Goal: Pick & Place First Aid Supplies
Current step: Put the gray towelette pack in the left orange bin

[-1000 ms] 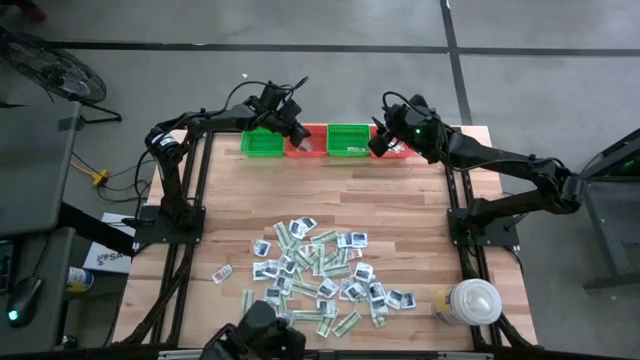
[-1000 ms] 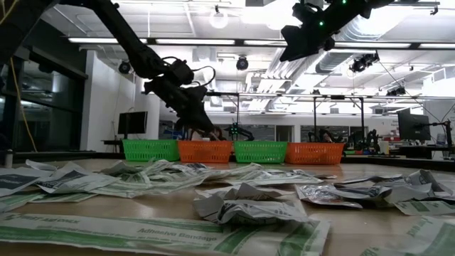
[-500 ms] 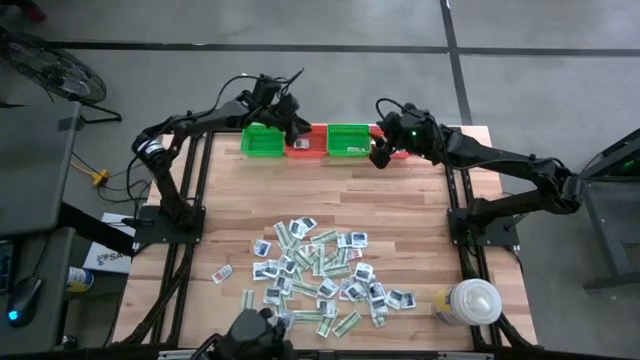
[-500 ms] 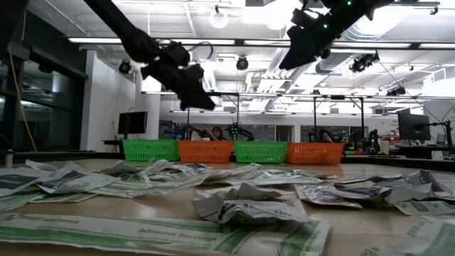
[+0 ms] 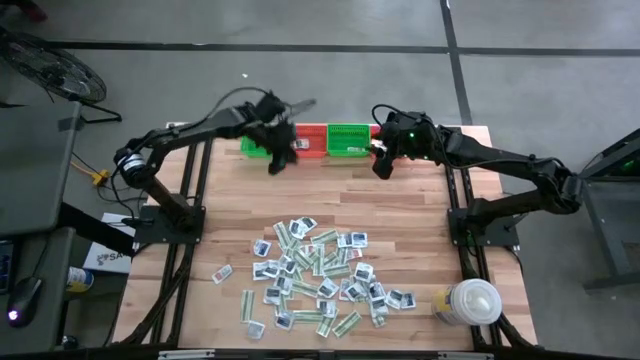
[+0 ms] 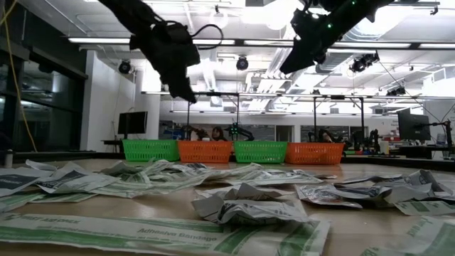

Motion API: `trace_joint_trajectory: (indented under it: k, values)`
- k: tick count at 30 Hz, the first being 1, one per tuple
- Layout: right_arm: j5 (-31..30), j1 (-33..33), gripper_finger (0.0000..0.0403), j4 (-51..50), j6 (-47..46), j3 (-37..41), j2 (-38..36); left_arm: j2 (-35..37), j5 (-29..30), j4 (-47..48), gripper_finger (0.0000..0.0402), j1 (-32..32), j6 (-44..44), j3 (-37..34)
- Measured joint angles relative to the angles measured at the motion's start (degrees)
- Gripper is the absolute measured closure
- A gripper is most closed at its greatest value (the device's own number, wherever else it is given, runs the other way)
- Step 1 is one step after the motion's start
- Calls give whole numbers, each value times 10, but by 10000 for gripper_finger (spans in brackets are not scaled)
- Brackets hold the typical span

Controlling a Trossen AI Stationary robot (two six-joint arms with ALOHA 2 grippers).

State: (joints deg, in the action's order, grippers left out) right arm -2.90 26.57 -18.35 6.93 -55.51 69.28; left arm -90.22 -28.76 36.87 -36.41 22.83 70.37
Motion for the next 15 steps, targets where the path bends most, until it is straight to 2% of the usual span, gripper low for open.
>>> trace_joint_trajectory:
  k: [3, 8, 11, 15]
  values:
    - [20, 0, 233, -13, 10, 0, 0, 0, 43, 59, 294, 46, 9, -1]
    - [28, 0, 234, -26, 26, 0, 0, 0, 103, 87, 294, 109, -21, -1]
    - [29, 0, 234, -23, 36, 0, 0, 1, 107, 57, 294, 132, -64, -23]
    - [29, 0, 233, -19, 36, 0, 0, 1, 69, 2, 294, 144, -122, -82]
